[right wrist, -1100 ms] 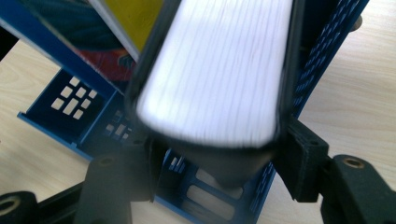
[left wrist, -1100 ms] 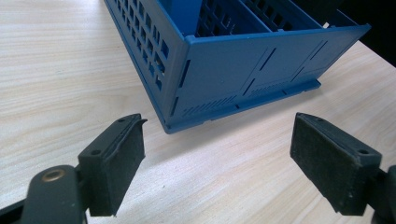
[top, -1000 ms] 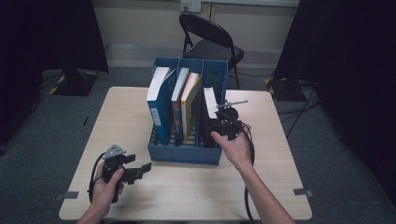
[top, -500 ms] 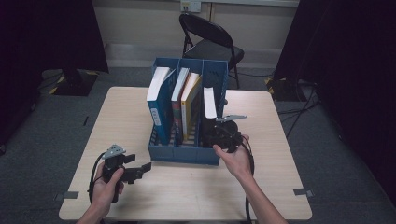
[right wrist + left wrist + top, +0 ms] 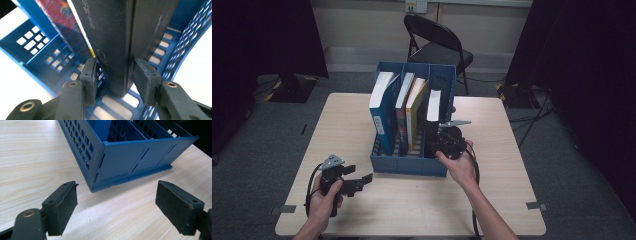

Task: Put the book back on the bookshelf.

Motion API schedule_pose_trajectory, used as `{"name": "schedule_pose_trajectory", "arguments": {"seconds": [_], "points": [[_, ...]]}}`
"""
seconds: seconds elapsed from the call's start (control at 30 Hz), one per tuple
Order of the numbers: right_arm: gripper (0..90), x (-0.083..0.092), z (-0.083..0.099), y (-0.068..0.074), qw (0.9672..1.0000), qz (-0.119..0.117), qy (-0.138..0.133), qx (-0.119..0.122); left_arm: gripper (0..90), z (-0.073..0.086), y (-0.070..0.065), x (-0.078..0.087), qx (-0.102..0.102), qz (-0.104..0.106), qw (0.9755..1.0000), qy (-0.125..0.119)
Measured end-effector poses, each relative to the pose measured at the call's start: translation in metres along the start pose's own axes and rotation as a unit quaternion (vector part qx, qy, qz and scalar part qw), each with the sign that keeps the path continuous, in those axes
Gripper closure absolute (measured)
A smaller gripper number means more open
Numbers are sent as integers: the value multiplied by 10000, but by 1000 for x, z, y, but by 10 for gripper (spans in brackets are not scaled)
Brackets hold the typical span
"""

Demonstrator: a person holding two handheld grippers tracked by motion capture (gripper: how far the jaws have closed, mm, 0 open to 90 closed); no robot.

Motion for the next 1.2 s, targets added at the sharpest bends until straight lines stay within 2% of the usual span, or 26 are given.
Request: {"name": "schedule_pose_trajectory", "arguments": {"seconds": [0.37,0.43,0.5,0.53,0.63,0.73,0.8,0.97,1.2], "points": [[573,-10,-15,-11,9999,126,-15,25,175,0,0,-1,-11,1,10000,8],[532,-10,-19,-11,9998,180,-71,62,176,0,0,-1,-15,7,10000,3],[464,-7,-27,-10,9995,86,-315,-37,175,0,0,-1,-31,8,10000,7],[461,-6,-31,-10,9992,109,-381,-60,174,0,0,-1,-20,12,10000,9],[423,-9,-35,-10,9993,199,-324,-19,178,0,0,-1,-22,8,10000,5],[368,-15,-37,-11,9989,224,-369,-185,174,0,0,0,-30,3,10000,11],[375,-19,-37,-13,9988,318,-340,-182,178,0,0,0,-20,7,10000,9],[390,-21,-39,-17,9988,227,-409,-157,179,0,0,-1,-11,3,10000,12],[406,-25,-46,-24,9995,137,-260,72,176,0,-1,-3,-40,10,10000,36]]}}
Point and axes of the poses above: each handheld gripper's, and its own axes: x roughly backward along the jaws, z roughly out of its underside, y roughly to its left, the point moved 8 cm from there along -x, roughly forward along the jaws, and after that the axes turned 9 degrees about -z, right-handed, at the moved point
